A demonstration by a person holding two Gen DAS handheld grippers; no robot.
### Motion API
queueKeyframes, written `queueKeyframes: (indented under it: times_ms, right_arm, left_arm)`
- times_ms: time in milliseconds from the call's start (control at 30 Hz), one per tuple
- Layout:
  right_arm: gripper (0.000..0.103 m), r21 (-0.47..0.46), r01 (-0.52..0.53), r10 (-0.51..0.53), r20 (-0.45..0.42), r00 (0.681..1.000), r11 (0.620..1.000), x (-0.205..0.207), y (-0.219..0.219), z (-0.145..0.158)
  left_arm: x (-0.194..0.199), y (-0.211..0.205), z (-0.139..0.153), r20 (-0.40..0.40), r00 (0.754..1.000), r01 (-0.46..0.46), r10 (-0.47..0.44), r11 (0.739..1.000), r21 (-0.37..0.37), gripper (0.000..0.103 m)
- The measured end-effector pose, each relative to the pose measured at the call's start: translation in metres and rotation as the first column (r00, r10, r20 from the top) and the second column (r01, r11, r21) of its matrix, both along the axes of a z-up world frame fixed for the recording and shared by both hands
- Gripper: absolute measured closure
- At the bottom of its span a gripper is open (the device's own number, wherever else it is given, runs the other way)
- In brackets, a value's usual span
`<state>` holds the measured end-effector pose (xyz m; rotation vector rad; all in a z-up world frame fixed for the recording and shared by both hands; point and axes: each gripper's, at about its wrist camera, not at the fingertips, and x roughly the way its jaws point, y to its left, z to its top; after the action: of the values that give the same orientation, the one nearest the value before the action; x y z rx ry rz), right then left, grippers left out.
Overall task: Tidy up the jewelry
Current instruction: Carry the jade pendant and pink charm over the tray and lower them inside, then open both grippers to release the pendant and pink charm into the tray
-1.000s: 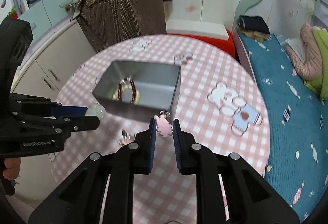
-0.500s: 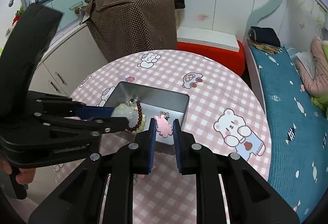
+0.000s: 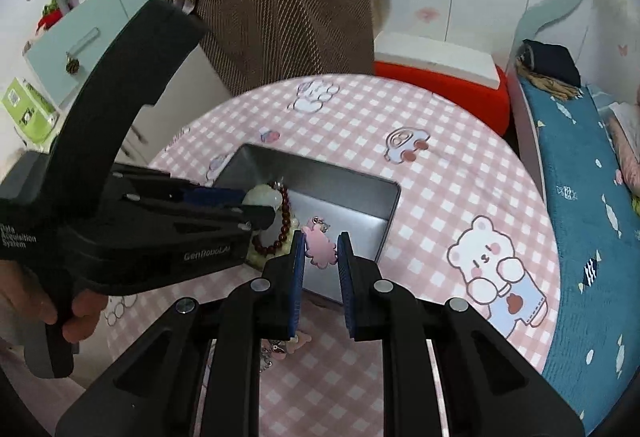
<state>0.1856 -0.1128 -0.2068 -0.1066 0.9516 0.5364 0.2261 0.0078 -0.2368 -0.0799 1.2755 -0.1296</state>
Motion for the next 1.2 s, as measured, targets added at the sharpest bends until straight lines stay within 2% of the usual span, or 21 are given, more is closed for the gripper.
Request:
queueKeyframes:
  times_ms: [200, 400, 567, 633, 700, 900, 1067, 1200]
  right_arm:
    - [0.088, -0.012, -0.018, 0.018, -0.033, 0.999, 1.0, 0.007, 0.005, -0.011]
    - [0.088, -0.026, -0.019, 0.018, -0.053, 0.998, 0.999, 0.012, 0.005, -0.017]
    - [0.088, -0.032, -0.019, 0.016, -0.065, 0.998, 0.999, 0.015, 0.005, -0.02]
    - [0.088, -0.032, -0.013, 0.011, -0.073, 0.997, 0.999, 0.016, 0.004, -0.022]
    - [0.088, -0.031, -0.008, 0.006, -0.073, 0.997, 0.999, 0.017, 0.003, -0.022]
    - [0.086, -0.042, 0.014, -0.017, -0.074, 0.997, 0.999, 0.017, 0.001, -0.022]
    - [0.078, -0.024, 0.025, -0.026, -0.066, 0.998, 0.999, 0.014, -0.002, -0.015]
    - [0.072, -0.034, 0.034, -0.036, -0.052, 0.998, 0.999, 0.01, -0.002, -0.011]
  left_arm:
    - [0.005, 0.003, -0.01, -0.022, 1.0, -0.011, 0.012, 1.0, 0.02, 0.076]
    - [0.012, -0.008, -0.016, -0.033, 0.999, 0.014, -0.012, 0.997, 0.076, 0.075]
    - [0.013, -0.007, -0.018, -0.052, 0.999, 0.017, -0.014, 0.998, 0.059, 0.074]
    - [0.013, -0.007, -0.014, -0.048, 0.999, 0.018, -0.015, 0.999, 0.05, 0.062]
    - [0.013, -0.008, -0.009, -0.031, 0.999, 0.021, -0.019, 0.999, 0.047, 0.056]
    - [0.008, -0.006, -0.002, -0.028, 0.999, 0.021, -0.02, 0.999, 0.041, 0.055]
    - [0.004, -0.007, 0.008, -0.003, 1.0, 0.023, -0.023, 0.999, 0.048, 0.048]
    - [0.0, -0.007, 0.015, 0.016, 1.0, 0.024, -0.025, 0.999, 0.045, 0.048]
